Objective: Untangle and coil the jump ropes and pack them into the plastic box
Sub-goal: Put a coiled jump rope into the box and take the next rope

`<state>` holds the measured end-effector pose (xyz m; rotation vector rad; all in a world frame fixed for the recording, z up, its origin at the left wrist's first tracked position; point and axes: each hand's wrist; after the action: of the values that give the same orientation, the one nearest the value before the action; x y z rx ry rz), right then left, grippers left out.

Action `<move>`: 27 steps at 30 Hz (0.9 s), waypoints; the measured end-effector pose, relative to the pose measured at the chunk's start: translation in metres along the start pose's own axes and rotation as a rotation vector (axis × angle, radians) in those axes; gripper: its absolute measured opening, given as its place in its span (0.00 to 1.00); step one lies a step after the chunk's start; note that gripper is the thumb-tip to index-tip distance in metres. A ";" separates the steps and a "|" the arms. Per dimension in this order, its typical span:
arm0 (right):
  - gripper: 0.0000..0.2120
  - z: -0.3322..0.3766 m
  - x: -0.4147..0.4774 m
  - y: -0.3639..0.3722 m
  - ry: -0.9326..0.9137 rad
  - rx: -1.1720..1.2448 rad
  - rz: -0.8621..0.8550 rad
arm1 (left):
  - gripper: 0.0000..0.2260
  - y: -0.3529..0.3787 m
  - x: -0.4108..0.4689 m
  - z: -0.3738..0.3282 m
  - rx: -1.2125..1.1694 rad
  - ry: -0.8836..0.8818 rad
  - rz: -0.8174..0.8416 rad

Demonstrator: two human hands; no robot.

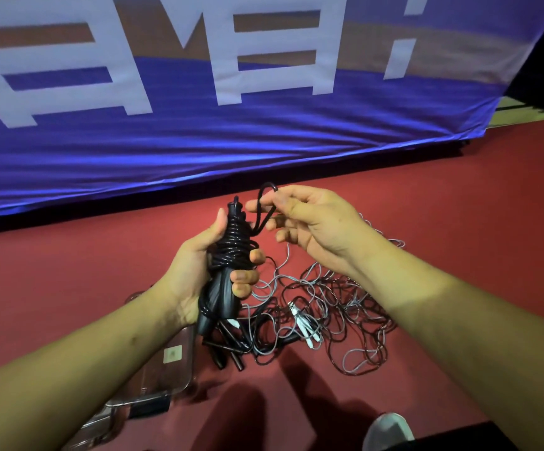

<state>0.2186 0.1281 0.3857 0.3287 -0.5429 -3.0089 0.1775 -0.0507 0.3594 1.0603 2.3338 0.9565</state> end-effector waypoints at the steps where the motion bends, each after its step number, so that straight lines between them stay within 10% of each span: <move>1: 0.06 0.000 0.000 -0.001 0.013 0.023 0.001 | 0.22 0.000 0.000 0.000 0.008 -0.004 0.006; 27: 0.13 0.010 -0.008 0.005 -0.215 -1.033 -0.245 | 0.17 0.000 0.008 0.001 0.463 -0.060 -0.190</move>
<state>0.2240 0.1273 0.3985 -0.0139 1.1000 -3.0516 0.1728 -0.0437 0.3583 0.9844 2.6131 0.3134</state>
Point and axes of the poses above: each hand's wrist, its own x-axis towards the middle knuckle, its own y-axis out of the palm, z = x × y, and after that the axes turned 14 degrees about y, right-handed
